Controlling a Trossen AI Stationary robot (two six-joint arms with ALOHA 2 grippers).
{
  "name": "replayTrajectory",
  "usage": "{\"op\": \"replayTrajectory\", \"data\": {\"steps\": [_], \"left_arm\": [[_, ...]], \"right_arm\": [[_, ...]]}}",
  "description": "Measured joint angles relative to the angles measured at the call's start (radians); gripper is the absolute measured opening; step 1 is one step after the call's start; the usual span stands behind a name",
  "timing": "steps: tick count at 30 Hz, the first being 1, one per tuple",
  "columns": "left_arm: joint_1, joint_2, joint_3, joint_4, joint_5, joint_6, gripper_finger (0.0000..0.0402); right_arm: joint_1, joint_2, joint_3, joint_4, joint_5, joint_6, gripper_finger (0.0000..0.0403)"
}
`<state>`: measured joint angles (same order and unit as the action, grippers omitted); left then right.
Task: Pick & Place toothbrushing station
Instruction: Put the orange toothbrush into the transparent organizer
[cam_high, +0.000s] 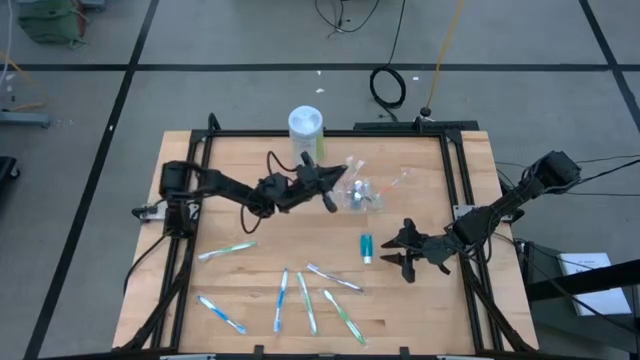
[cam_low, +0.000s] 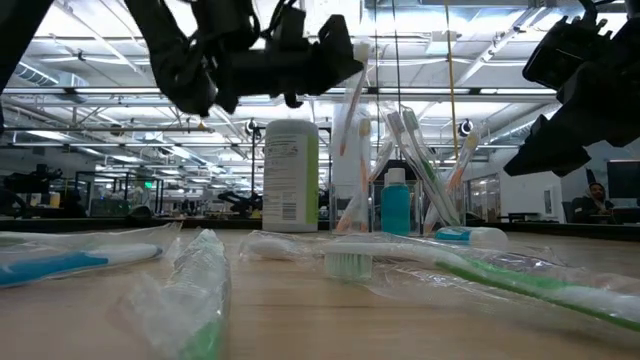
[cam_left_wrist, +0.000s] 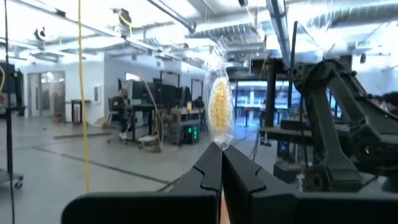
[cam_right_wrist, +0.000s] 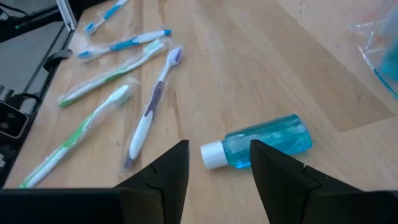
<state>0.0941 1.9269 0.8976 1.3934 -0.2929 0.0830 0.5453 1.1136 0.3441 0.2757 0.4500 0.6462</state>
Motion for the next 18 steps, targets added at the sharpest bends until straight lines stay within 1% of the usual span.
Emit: {"op": "replayTrajectory", "data": {"steps": [4, 9, 12, 15, 18], "left_arm": [[0.019, 0.076, 0.004, 0.103, 0.004, -0.009, 0.0], [0.026, 0.165, 0.048, 0.128, 0.002, -0.039, 0.0], [0.026, 0.199, 0.056, 0.127, -0.054, -0.023, 0.0], [0.023, 0.207, 0.055, 0.124, -0.091, -0.043, 0.0001], [0.014, 0.209, 0.054, 0.078, -0.122, -0.014, 0.0]], "right_arm": [[-0.004, 0.0, 0.0, 0.004, 0.028, -0.003, 0.016], [-0.018, 0.0, 0.0, 0.004, 0.037, -0.007, 0.016], [-0.027, 0.0, 0.0, 0.004, 0.036, -0.014, 0.016], [-0.034, 0.0, 0.0, 0.003, 0.019, -0.015, 0.016], [-0.034, 0.0, 0.0, 0.003, 0.018, -0.014, 0.016]]}}
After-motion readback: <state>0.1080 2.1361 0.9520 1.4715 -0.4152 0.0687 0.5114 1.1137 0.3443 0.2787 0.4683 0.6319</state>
